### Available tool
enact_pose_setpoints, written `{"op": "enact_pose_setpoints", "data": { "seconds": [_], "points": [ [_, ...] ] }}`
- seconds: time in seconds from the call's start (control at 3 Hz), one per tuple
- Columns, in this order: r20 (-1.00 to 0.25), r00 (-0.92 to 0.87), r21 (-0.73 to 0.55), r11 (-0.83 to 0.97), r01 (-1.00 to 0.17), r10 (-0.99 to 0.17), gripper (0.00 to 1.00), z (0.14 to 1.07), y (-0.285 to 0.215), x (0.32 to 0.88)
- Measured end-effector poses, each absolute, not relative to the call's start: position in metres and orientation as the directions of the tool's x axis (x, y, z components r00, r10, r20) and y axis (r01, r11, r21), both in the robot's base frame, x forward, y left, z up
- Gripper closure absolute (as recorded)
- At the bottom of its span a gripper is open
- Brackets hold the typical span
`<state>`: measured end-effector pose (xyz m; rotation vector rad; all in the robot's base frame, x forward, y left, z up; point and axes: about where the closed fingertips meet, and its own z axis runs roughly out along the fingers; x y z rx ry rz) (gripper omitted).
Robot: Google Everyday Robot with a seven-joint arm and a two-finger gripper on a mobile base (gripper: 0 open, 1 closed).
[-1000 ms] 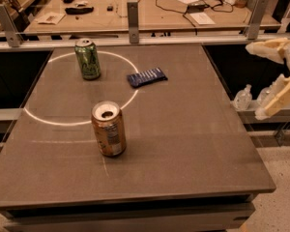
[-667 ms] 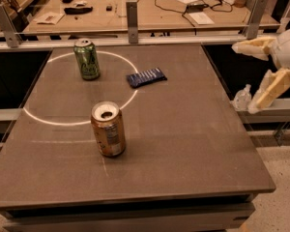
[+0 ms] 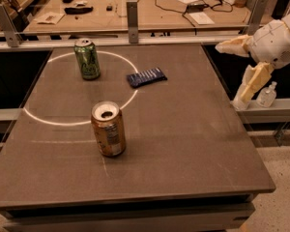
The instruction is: Move rxbar blueberry near orange can
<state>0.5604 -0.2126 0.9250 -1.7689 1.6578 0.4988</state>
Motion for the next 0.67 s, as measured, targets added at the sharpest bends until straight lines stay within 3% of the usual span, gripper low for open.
{"op": "enact_pose_setpoints", "data": {
  "seconds": [0.67],
  "points": [
    [-0.642,0.114,-0.181,0.006,-0.984,-0.758,0.00,0.921,-0.196,0.593]
  ]
}}
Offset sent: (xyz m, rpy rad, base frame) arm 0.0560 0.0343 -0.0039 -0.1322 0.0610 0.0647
